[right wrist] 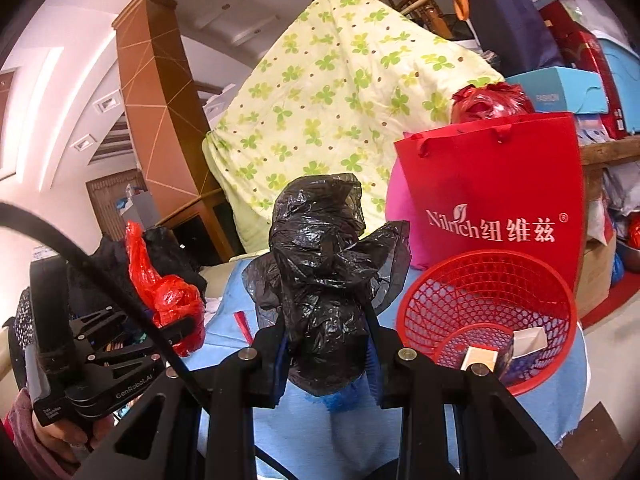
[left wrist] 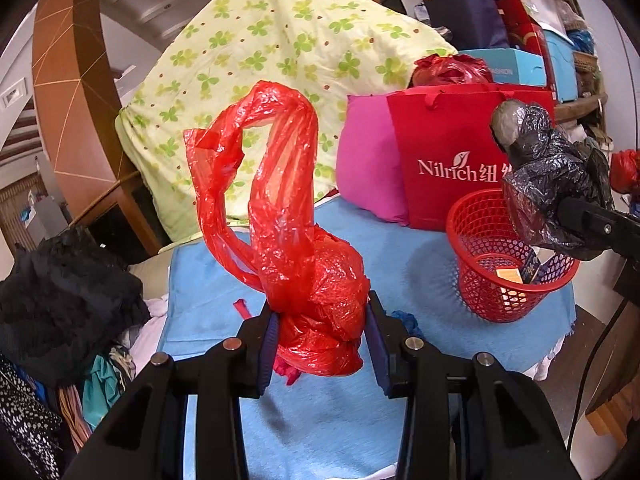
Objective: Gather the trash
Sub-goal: 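Lower the black bag into the red basket and open the right tool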
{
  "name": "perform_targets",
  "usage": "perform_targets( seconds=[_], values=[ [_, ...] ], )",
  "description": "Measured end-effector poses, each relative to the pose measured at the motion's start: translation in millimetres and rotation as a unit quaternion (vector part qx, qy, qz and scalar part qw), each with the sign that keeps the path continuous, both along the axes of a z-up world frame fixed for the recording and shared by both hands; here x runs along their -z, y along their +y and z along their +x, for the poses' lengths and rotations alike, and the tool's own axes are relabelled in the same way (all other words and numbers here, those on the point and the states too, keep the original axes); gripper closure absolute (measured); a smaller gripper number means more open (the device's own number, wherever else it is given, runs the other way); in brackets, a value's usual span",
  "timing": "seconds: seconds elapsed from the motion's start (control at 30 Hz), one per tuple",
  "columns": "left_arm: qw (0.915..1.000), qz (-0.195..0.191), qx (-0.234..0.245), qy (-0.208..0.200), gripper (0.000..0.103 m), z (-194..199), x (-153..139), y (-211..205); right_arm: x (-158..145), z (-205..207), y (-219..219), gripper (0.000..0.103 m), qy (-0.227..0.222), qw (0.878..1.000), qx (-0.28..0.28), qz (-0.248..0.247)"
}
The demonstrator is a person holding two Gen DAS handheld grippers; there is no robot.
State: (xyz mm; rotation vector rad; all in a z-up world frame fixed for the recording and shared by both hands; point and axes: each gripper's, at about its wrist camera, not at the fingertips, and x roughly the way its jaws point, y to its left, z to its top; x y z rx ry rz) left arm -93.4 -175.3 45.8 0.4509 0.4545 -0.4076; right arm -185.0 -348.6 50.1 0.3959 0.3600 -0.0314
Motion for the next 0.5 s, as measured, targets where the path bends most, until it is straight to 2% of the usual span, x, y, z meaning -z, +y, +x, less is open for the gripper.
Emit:
perform_targets(
  seconds=[0.5],
  values=[
    [0.9989,0.030,0.036,-0.009,0.061,-11.1,2.4,-45.4,12.5,-18.7,-37.3,0.070,-0.004,0.999,0.037,0.026]
  ],
)
